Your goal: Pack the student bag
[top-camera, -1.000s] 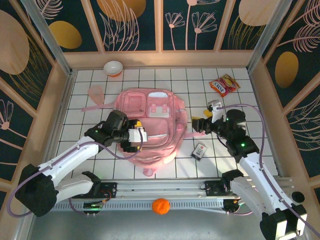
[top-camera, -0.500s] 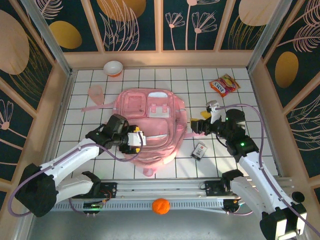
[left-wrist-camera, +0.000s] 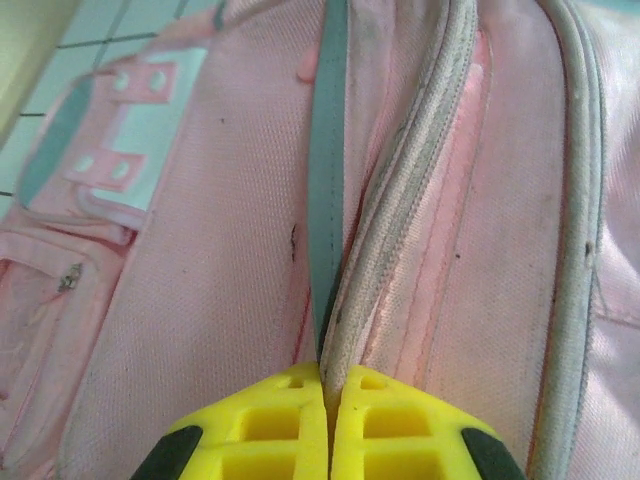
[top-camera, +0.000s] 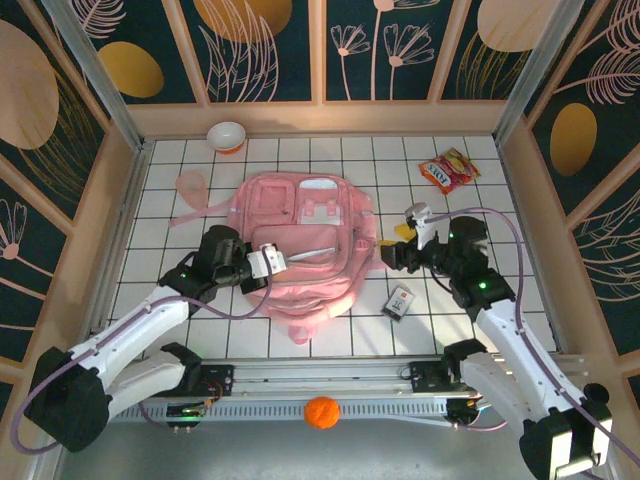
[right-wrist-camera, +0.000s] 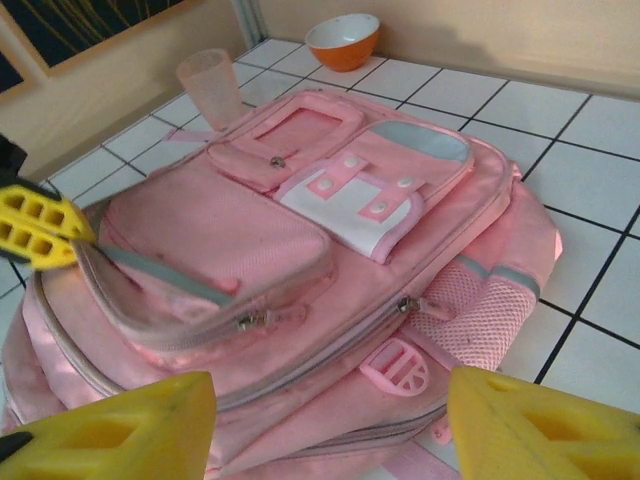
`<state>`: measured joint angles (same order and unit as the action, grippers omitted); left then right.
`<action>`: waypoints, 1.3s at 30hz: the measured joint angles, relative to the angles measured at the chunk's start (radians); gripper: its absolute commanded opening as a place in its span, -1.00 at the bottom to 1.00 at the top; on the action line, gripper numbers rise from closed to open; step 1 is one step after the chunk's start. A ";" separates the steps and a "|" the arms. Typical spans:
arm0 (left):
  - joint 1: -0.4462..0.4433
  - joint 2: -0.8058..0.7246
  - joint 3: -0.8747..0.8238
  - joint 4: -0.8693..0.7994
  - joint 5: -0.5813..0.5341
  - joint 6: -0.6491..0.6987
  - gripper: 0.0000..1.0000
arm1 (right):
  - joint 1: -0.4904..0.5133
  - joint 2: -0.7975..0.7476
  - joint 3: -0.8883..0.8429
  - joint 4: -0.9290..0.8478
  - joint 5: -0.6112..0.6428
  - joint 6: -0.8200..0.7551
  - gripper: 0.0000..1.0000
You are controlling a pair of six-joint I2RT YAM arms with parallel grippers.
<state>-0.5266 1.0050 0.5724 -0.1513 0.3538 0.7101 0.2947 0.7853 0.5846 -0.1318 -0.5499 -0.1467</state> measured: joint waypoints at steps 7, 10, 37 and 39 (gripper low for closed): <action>0.064 -0.079 -0.108 0.126 0.120 -0.134 -1.00 | 0.060 0.100 0.000 0.011 -0.037 -0.166 0.17; 0.071 -0.097 -0.135 0.158 0.148 -0.159 -1.00 | 0.120 0.192 0.021 0.008 -0.046 -0.267 0.20; 0.073 -0.066 -0.121 0.174 0.209 -0.116 -1.00 | 0.195 0.625 0.169 0.077 -0.176 -0.637 0.23; 0.075 -0.060 -0.114 0.171 0.215 -0.110 -1.00 | 0.197 0.637 0.178 0.068 -0.185 -0.642 0.20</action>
<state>-0.4519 0.9447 0.4587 0.0193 0.5690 0.6003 0.4919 1.4227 0.7624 -0.0635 -0.7345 -0.7891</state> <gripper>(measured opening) 0.052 0.610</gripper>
